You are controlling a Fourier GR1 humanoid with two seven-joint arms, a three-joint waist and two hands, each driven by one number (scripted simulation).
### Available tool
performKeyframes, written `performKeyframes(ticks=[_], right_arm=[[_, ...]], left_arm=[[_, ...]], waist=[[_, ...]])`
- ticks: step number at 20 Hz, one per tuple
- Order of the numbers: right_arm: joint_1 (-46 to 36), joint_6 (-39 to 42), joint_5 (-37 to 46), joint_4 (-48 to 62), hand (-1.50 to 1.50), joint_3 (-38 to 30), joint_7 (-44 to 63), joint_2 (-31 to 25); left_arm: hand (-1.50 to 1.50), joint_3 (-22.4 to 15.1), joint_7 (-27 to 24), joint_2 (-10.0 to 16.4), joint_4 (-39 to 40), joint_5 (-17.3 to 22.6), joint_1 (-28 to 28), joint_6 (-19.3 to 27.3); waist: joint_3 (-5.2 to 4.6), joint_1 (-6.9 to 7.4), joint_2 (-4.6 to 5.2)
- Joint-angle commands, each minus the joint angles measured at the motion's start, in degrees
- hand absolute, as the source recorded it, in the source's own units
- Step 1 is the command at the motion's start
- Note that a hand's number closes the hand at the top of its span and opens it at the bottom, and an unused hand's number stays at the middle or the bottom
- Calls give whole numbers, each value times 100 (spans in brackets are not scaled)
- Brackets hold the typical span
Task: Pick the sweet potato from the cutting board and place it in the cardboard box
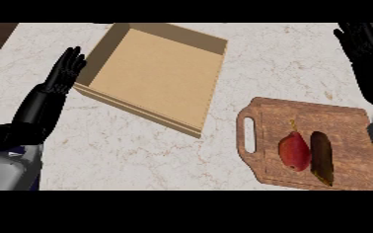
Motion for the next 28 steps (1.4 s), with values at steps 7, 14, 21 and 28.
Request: performKeyframes(ticks=[7, 14, 21, 28], right_arm=[[48, -2644, 1663, -822, -150, -438, -631, 183], [2435, -2683, 5444, 948, -150, 1592, 1142, -1831], [2525, -2123, 7205, 175, -150, 2167, 3054, -1875], [2532, -211, 7725, -1093, -150, 2919, 5212, -928]], left_arm=[[0, -394, 395, -170, 306, -100, 330, -50], [0, -624, 637, -331, 261, -180, 275, 15], [0, -771, 759, -398, 342, -273, 233, 7], [0, -921, 849, -518, 329, -382, 93, 11]], waist=[[202, -747, -783], [-8, -676, -122], [-12, -517, -193], [23, -336, -175]])
